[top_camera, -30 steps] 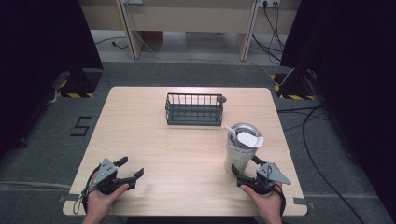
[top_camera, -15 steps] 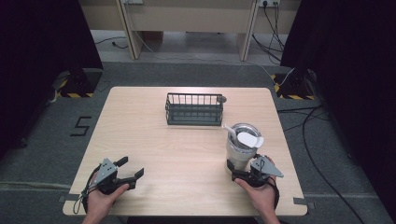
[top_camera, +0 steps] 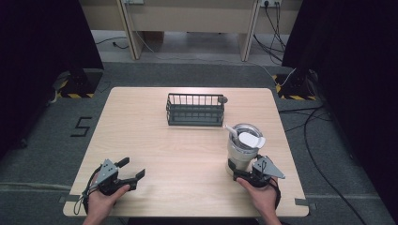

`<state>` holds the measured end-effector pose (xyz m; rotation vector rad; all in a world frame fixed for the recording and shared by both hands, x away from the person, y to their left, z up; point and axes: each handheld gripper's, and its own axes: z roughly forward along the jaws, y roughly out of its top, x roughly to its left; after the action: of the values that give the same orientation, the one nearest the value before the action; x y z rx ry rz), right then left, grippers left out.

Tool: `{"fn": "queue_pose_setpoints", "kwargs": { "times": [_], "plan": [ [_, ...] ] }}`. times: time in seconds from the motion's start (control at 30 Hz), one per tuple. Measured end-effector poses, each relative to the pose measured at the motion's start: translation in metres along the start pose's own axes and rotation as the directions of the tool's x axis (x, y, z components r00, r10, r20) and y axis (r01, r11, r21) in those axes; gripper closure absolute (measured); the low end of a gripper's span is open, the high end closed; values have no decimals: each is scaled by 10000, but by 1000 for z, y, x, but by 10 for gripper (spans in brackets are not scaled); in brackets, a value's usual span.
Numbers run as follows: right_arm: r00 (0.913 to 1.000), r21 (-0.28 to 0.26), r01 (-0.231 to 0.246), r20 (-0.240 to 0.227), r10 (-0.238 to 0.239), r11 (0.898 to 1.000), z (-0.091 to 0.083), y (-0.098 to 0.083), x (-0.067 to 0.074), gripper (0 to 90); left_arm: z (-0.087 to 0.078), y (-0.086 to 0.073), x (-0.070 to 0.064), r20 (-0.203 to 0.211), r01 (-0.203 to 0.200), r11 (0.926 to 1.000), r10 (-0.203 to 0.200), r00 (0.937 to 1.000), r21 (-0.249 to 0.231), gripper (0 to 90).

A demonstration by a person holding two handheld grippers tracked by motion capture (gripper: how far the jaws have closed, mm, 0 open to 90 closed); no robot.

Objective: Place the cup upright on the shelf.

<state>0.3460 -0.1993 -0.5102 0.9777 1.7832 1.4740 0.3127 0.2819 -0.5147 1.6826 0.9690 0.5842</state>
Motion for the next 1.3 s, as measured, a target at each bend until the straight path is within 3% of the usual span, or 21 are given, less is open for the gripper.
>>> {"fn": "queue_pose_setpoints", "kwargs": {
  "times": [0.37, 0.53, 1.3],
  "plan": [
    [9998, 116, -188, -3, 188, 9998, 0, 3, -1, 110, 0, 0, 0, -9, -10, 10000, 10, 10000, 21, 159],
    [10000, 118, -19, 80, 18, 9999, -1, 4, 0, 110, 1, 0, 0, -10, -18, 10000, 18, 10000, 23, 159],
    [10000, -356, -9, 94, 12, 9994, 8, 31, -5, 110, 0, -1, 1, -81, 72, 10000, -72, 9999, 5, 160]
  ]
}}
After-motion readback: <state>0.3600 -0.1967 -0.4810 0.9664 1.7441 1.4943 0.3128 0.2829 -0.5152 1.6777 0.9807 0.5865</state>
